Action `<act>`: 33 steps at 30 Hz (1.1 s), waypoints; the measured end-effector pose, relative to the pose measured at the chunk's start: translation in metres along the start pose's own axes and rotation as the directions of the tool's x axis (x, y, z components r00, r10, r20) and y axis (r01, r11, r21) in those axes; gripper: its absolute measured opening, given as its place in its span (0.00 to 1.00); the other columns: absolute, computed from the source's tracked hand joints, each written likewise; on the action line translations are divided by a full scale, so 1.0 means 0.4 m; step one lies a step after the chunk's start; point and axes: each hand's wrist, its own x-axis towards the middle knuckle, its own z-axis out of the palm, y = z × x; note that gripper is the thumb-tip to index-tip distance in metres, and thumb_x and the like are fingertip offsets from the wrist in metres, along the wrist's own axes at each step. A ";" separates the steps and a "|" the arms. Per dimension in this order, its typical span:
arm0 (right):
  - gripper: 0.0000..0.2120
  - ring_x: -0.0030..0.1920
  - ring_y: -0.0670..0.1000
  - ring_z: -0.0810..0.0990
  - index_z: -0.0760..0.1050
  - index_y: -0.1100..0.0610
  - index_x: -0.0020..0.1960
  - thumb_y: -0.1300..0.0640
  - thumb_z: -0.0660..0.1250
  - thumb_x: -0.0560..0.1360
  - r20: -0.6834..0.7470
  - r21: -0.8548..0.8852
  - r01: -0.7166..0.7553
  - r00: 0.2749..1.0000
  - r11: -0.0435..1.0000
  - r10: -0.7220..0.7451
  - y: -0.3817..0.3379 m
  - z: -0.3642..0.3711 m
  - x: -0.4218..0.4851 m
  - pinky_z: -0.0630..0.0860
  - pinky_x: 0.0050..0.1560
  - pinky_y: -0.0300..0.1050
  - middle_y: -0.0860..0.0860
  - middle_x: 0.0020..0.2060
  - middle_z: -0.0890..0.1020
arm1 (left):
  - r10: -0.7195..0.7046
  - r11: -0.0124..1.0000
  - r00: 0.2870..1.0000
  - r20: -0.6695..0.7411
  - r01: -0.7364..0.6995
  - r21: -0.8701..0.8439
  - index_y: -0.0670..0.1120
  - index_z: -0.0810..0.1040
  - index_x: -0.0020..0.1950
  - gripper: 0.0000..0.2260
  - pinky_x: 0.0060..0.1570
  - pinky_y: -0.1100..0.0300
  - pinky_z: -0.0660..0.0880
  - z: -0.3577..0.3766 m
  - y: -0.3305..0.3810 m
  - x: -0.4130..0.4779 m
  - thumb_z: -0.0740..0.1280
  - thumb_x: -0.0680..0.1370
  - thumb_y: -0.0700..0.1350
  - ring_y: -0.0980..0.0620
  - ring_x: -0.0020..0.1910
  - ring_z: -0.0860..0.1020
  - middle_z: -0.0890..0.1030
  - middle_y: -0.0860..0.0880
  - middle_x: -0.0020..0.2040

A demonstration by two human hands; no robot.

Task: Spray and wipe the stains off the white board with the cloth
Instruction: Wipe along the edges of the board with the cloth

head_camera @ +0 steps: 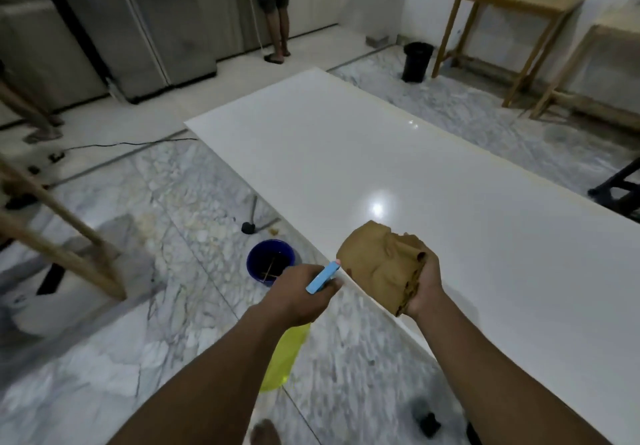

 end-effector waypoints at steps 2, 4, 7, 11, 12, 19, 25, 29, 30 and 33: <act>0.24 0.40 0.57 0.83 0.83 0.57 0.35 0.44 0.59 0.79 0.035 -0.054 -0.053 0.998 0.997 0.055 0.038 0.166 0.093 0.78 0.50 0.50 0.55 0.38 0.84 | -0.020 1.000 0.999 -0.048 0.021 0.011 0.41 0.81 0.47 0.20 0.43 0.36 0.81 -0.152 -0.071 0.046 0.66 0.83 0.59 0.36 0.39 0.84 0.84 0.40 0.39; 0.23 0.43 0.58 0.82 0.84 0.58 0.37 0.45 0.60 0.78 0.050 -0.086 -0.052 0.997 0.995 0.057 0.058 0.277 0.162 0.75 0.54 0.51 0.56 0.39 0.84 | -0.025 0.998 0.997 -0.068 0.029 0.060 0.42 0.83 0.51 0.19 0.45 0.39 0.82 -0.260 -0.099 0.074 0.66 0.83 0.58 0.39 0.38 0.84 0.86 0.40 0.43; 0.19 0.42 0.58 0.82 0.82 0.59 0.43 0.46 0.61 0.78 0.091 -0.146 -0.094 0.990 0.985 0.108 0.101 0.475 0.261 0.76 0.54 0.50 0.58 0.40 0.84 | -0.052 0.995 0.992 -0.116 0.061 0.074 0.41 0.84 0.50 0.17 0.45 0.42 0.83 -0.434 -0.159 0.127 0.67 0.83 0.55 0.43 0.37 0.84 0.86 0.41 0.43; 0.19 0.39 0.58 0.83 0.82 0.60 0.44 0.47 0.62 0.77 0.155 -0.177 -0.128 0.975 0.976 0.156 0.142 0.664 0.396 0.80 0.46 0.49 0.59 0.40 0.83 | -0.084 0.994 0.984 -0.159 0.093 0.054 0.41 0.82 0.47 0.19 0.45 0.40 0.83 -0.594 -0.221 0.219 0.67 0.83 0.58 0.40 0.40 0.85 0.83 0.42 0.38; 0.18 0.41 0.59 0.82 0.82 0.61 0.46 0.47 0.62 0.76 0.162 -0.194 -0.140 0.972 0.971 0.172 0.148 0.702 0.431 0.79 0.48 0.49 0.59 0.42 0.83 | -0.091 0.994 0.983 -0.161 0.101 0.049 0.42 0.82 0.46 0.19 0.45 0.39 0.83 -0.623 -0.239 0.246 0.67 0.83 0.58 0.40 0.39 0.85 0.82 0.44 0.37; 0.18 0.39 0.58 0.83 0.82 0.62 0.42 0.50 0.61 0.77 0.207 -0.286 -0.219 0.937 0.933 0.283 0.135 0.937 0.756 0.81 0.43 0.48 0.58 0.39 0.83 | -0.147 0.986 0.968 -0.206 0.159 0.043 0.50 0.76 0.37 0.19 0.47 0.40 0.83 -0.814 -0.348 0.497 0.66 0.82 0.60 0.41 0.39 0.85 0.84 0.43 0.37; 0.11 0.38 0.53 0.79 0.79 0.57 0.43 0.49 0.68 0.76 0.131 -0.607 -0.163 0.945 0.778 0.300 0.121 1.216 1.173 0.80 0.48 0.47 0.54 0.37 0.80 | -0.266 0.964 0.917 -0.296 0.249 -0.096 0.50 0.75 0.37 0.17 0.46 0.39 0.83 -1.000 -0.482 0.755 0.69 0.81 0.59 0.41 0.38 0.85 0.80 0.49 0.33; 0.12 0.44 0.50 0.76 0.76 0.50 0.55 0.49 0.64 0.74 0.273 -0.922 0.236 0.959 0.307 0.083 0.151 1.407 1.398 0.71 0.47 0.44 0.49 0.49 0.78 | -0.319 0.944 0.867 -0.383 0.257 -0.206 0.44 0.79 0.43 0.19 0.43 0.37 0.82 -1.093 -0.572 0.885 0.68 0.80 0.60 0.38 0.37 0.84 0.83 0.41 0.37; 0.17 0.47 0.48 0.75 0.74 0.49 0.63 0.51 0.63 0.74 0.398 -0.912 0.393 0.917 0.119 0.022 0.167 1.457 1.445 0.72 0.47 0.42 0.45 0.54 0.76 | -0.325 0.942 0.858 -0.398 0.256 -0.218 0.44 0.79 0.43 0.19 0.43 0.37 0.82 -1.105 -0.596 0.911 0.68 0.80 0.60 0.37 0.36 0.83 0.82 0.40 0.37; 0.23 0.53 0.49 0.80 0.69 0.50 0.71 0.57 0.59 0.77 0.659 -0.740 0.652 0.752 -0.165 0.019 0.257 1.527 1.600 0.77 0.53 0.46 0.47 0.63 0.78 | -0.356 0.930 0.839 -0.412 0.276 -0.242 0.43 0.76 0.42 0.20 0.42 0.37 0.82 -1.118 -0.680 0.966 0.68 0.80 0.60 0.38 0.36 0.83 0.81 0.40 0.37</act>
